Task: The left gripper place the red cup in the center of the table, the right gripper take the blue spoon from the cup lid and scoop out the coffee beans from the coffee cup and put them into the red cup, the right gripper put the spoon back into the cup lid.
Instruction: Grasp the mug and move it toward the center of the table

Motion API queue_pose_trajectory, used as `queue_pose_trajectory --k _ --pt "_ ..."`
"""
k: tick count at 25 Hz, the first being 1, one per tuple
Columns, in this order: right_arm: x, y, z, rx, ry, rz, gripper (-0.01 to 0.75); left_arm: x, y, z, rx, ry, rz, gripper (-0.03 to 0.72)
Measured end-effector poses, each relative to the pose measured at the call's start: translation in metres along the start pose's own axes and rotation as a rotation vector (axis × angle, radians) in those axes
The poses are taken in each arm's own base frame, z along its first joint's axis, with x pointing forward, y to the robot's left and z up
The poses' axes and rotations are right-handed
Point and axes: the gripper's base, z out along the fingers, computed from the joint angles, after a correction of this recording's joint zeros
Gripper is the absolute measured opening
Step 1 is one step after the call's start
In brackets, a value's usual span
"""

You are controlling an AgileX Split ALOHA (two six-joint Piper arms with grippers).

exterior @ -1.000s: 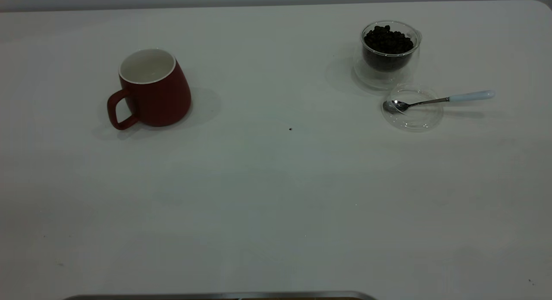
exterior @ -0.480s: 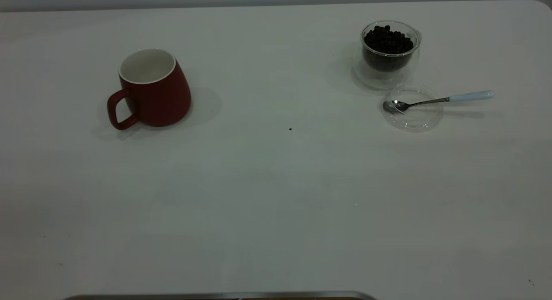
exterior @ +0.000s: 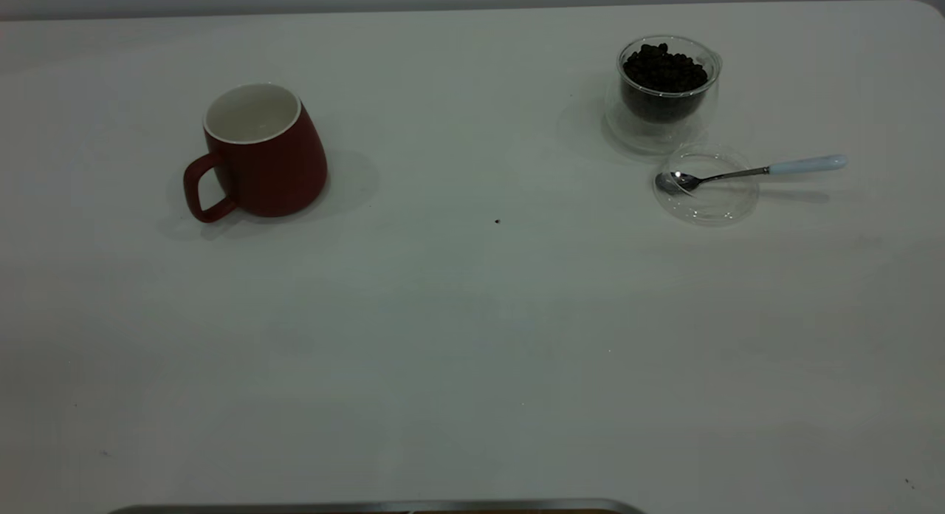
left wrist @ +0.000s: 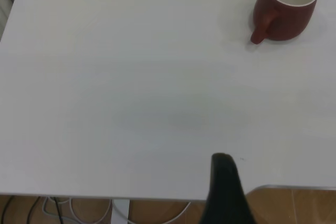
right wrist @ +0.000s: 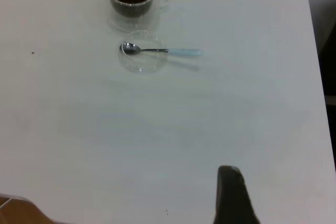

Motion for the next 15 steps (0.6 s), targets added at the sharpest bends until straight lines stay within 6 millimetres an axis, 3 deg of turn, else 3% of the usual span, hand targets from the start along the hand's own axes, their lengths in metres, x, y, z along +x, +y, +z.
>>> queue_pose_trajectory --k 5,8,12,15 --pt "0.0 0.0 0.0 0.0 0.0 0.0 0.496 0.0 0.0 0.0 -0.001 -0.004 0.0 0.587" --pt "0.0 0.0 0.0 0.0 0.0 0.0 0.496 -0.011 0.001 -0.008 -0.004 -0.077 0.001 0.587" --pt "0.0 0.0 0.0 0.0 0.0 0.0 0.496 -0.045 0.004 -0.009 -0.055 -0.091 0.03 0.587" --pt "0.0 0.0 0.0 0.0 0.0 0.0 0.496 -0.082 0.005 0.008 -0.085 -0.014 0.085 0.587"
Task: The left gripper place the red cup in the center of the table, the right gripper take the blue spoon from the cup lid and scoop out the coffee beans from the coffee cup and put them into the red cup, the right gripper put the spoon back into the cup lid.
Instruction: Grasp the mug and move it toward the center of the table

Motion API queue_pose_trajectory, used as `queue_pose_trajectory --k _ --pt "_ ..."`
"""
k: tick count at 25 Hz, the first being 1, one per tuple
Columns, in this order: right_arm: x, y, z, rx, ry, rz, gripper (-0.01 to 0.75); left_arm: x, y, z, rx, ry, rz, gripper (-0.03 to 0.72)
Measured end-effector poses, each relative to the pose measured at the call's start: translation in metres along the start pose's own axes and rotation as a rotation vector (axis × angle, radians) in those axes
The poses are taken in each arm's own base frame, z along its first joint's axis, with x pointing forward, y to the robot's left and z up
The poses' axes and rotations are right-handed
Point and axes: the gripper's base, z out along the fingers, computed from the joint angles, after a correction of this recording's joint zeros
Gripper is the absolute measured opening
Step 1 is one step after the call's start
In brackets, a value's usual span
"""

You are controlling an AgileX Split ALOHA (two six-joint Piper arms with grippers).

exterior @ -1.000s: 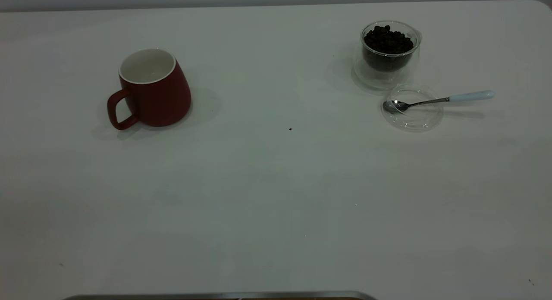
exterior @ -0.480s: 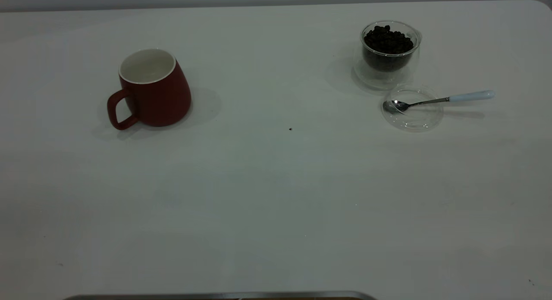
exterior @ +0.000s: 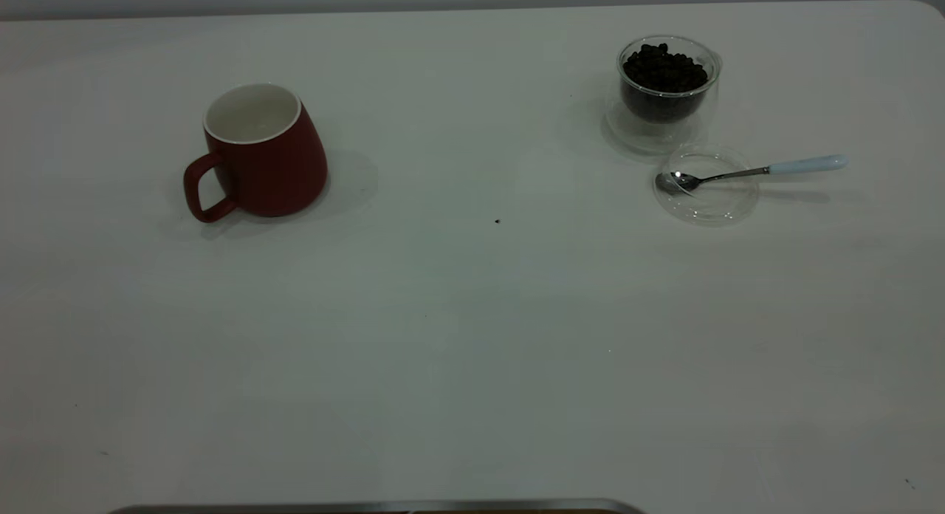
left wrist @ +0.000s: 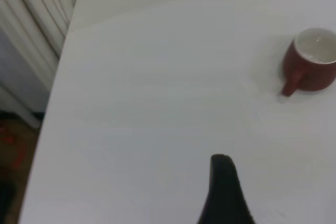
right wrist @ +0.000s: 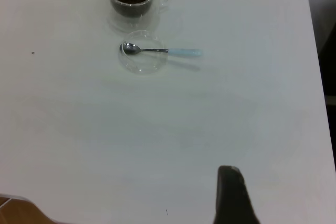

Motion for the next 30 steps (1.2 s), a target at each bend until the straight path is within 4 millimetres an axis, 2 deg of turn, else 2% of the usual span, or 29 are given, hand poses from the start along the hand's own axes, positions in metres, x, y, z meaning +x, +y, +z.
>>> queue_pose_trajectory --k 5,9,20,25,30 --pt "0.0 0.0 0.0 0.0 0.0 0.0 0.496 -0.049 -0.003 0.048 0.009 0.116 0.111 0.587" --pt "0.0 0.0 0.0 0.0 0.0 0.0 0.496 -0.067 -0.01 0.097 0.038 0.225 0.213 0.587" --pt "0.0 0.0 0.0 0.0 0.0 0.0 0.496 -0.063 -0.029 0.233 0.11 0.559 0.307 0.587" --pt "0.0 0.0 0.0 0.0 0.0 0.0 0.496 -0.063 -0.039 0.287 0.133 0.484 0.328 0.587" --pt "0.0 0.0 0.0 0.0 0.0 0.0 0.496 -0.063 -0.045 0.316 0.162 0.36 0.459 0.587"
